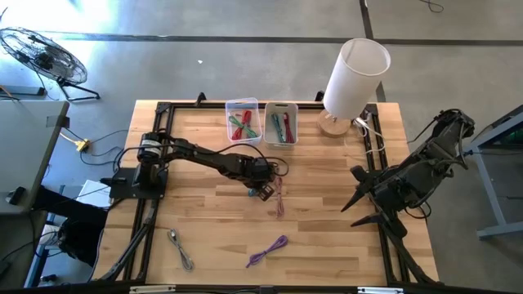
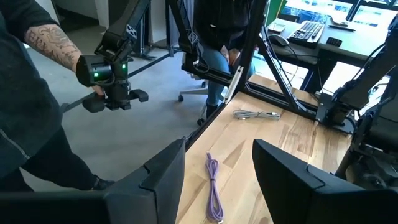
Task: Pick & Place USB Port
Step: Put the blue cable into the gray bin
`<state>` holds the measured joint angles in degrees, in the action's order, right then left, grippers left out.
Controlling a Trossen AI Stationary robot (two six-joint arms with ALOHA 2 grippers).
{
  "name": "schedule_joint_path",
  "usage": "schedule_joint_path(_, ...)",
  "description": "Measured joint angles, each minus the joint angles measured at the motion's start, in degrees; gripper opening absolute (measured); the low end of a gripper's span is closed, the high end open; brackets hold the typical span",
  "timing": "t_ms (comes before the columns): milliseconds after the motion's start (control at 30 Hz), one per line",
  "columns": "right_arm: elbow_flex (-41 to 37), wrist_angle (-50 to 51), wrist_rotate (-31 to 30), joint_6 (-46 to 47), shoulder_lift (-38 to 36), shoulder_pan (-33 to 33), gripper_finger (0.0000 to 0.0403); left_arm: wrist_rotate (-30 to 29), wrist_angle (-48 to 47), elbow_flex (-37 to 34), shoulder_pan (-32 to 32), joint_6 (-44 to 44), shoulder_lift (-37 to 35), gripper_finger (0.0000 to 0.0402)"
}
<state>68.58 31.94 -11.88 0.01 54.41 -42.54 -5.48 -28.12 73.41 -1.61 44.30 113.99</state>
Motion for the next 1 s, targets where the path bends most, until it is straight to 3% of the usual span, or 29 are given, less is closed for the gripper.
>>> schedule_joint_path(267, 0.0, -0.02, -1.82, -0.24, 0.0, 0.02, 0.0181, -5.48, -2.02, -0.57, -1.64, -2.65, -3.81, 0.0011)
schedule_joint_path(633, 0.0, -2.78, -5.0, -3.21, 0.0, 0.2, 0.0181, -17.74, -2.02, -0.26, -5.13, -7.64, -19.01, 0.001)
schedule_joint_path(833, 0.04, -7.32, -6.2, -6.58, 0.0, 0.2, 0.0181, -24.78, 1.12, -0.26, -8.55, -15.44, -26.93, 0.001)
schedule_joint_path(1000, 0.04, -10.77, -8.16, -9.13, 0.33, 0.25, 0.0181, -27.0, 7.79, -0.24, -11.29, -29.16, -31.66, 0.001)
